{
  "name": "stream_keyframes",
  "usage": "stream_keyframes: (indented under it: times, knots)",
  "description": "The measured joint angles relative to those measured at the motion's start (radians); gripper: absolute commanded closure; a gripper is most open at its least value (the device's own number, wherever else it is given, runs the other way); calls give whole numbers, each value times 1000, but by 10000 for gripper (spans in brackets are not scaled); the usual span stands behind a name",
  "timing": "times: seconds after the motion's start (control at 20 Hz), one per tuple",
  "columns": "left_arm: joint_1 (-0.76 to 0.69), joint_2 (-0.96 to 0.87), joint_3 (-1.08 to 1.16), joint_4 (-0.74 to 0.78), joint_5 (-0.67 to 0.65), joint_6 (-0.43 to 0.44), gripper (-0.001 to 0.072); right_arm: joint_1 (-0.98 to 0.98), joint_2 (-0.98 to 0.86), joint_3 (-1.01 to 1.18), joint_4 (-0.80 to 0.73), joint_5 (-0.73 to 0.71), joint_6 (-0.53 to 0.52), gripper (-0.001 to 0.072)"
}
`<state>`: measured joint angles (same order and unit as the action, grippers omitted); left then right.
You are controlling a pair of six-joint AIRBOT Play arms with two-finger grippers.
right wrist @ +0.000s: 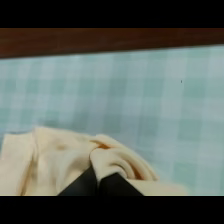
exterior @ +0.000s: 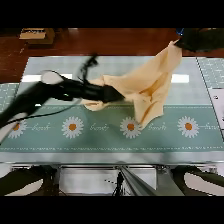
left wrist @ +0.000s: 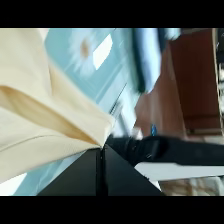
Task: Fold the shirts.
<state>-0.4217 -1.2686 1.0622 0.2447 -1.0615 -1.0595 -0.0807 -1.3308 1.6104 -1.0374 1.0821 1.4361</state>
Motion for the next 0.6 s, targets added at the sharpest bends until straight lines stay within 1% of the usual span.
stream_keyframes:
  times: [0.2,0.35,0.5,0.6]
  knots:
    - [209,336,74,1,52,-2,686,0,181,0,-2,-106,-8,682]
    - [394,530,163,0,100,-6,686,0,343,0,-24,-209,-8,682]
    - [592,669,278,52,133,-28,687,0,506,0,-105,-305,23,683]
    - [713,735,352,134,136,-85,686,0,602,0,-195,-329,70,682]
